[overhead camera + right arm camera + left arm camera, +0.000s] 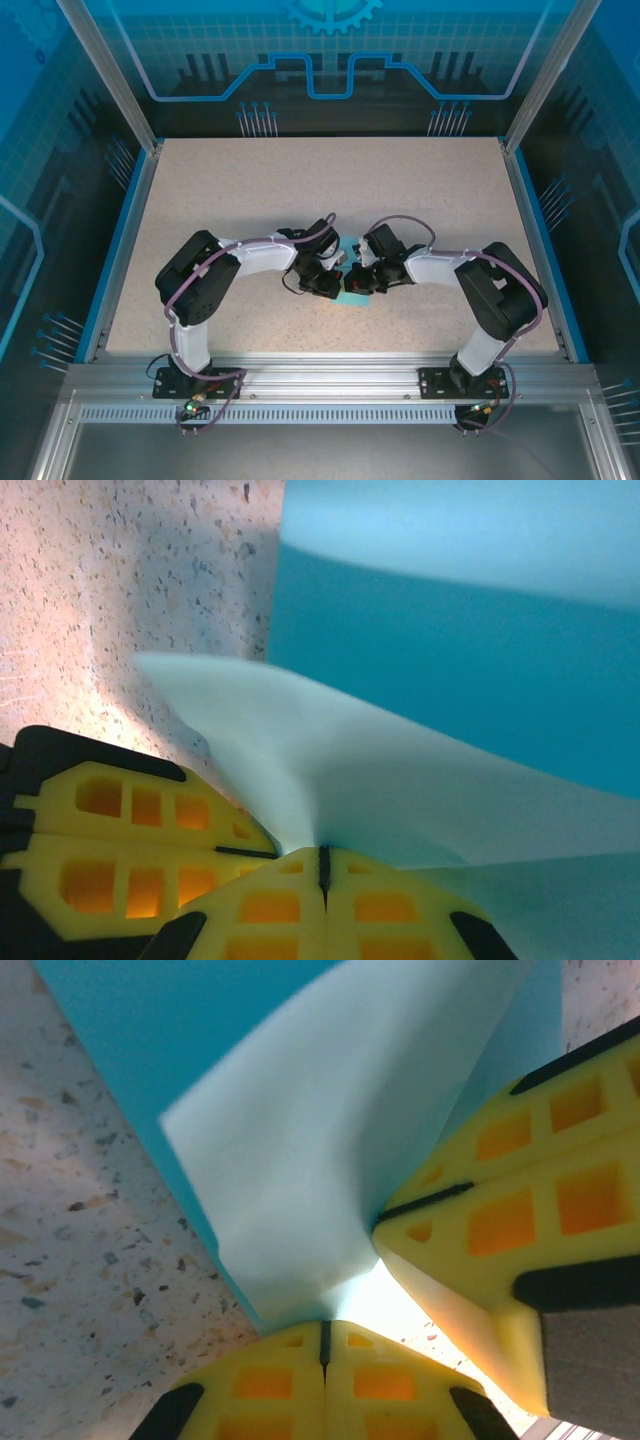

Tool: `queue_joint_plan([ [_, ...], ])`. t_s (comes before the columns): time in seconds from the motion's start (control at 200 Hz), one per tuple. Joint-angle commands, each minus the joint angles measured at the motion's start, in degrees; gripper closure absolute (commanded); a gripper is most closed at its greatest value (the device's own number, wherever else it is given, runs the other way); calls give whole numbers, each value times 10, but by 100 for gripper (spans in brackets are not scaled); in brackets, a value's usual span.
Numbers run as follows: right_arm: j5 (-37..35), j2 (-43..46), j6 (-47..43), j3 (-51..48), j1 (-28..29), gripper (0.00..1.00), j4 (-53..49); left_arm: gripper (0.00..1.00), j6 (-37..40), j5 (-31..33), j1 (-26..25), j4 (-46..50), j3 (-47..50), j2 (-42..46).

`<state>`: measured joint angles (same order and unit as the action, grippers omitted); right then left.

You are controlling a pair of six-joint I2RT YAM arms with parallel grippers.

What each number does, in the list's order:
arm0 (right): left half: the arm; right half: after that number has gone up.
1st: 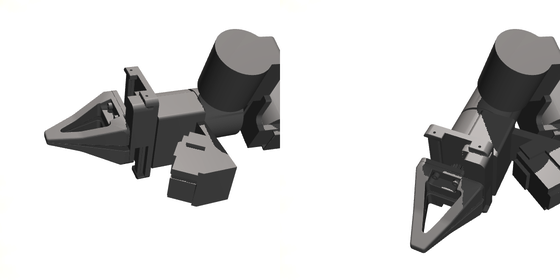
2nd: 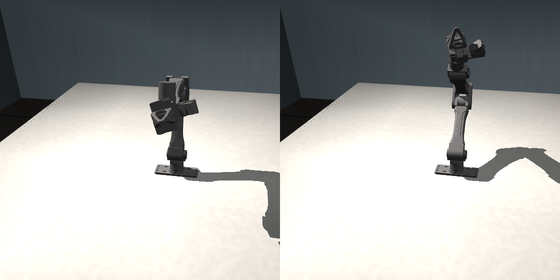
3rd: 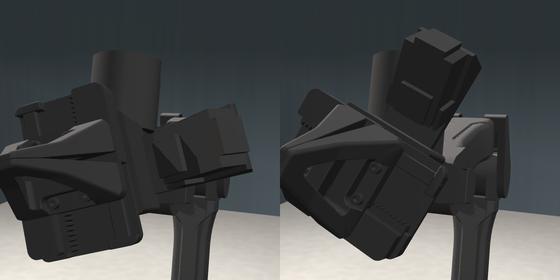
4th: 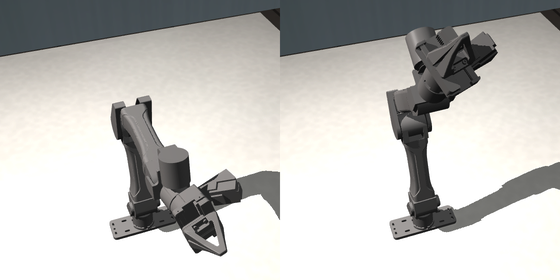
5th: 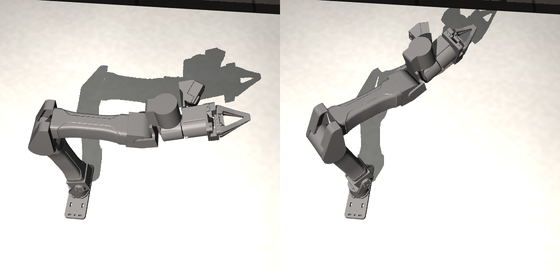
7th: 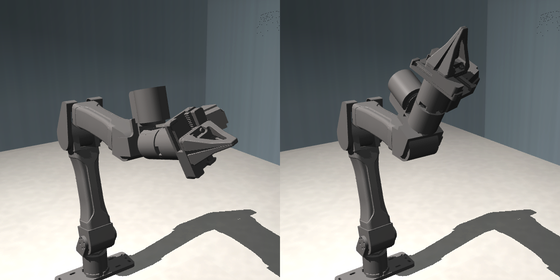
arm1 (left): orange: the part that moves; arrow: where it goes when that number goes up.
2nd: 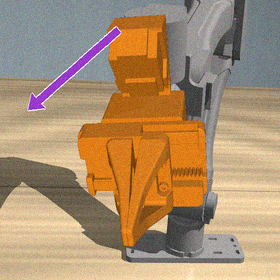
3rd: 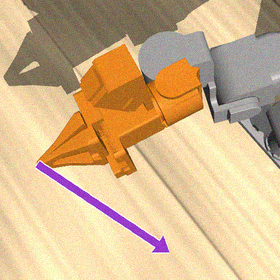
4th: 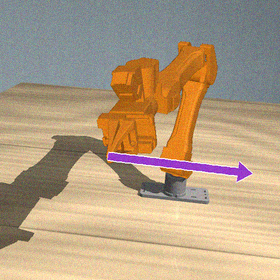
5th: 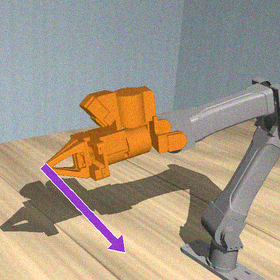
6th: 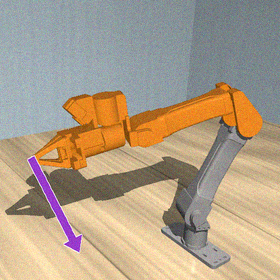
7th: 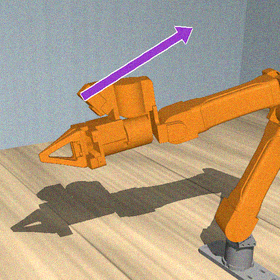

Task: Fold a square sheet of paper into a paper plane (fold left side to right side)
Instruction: Fold the triangle a second time at the center of the table.

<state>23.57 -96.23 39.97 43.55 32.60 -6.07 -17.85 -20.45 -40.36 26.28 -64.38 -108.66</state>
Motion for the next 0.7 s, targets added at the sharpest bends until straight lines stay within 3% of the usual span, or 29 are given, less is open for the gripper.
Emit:
queue_joint_plan([
  [0.0, -8, 24, -17, 12, 6, 100, -25, 98, 12, 41, -4, 31, 0, -23],
  [0.695, -20, -23, -25, 37, 6, 100, -36, 98, 14, 47, -10, 39, -7, -27],
])
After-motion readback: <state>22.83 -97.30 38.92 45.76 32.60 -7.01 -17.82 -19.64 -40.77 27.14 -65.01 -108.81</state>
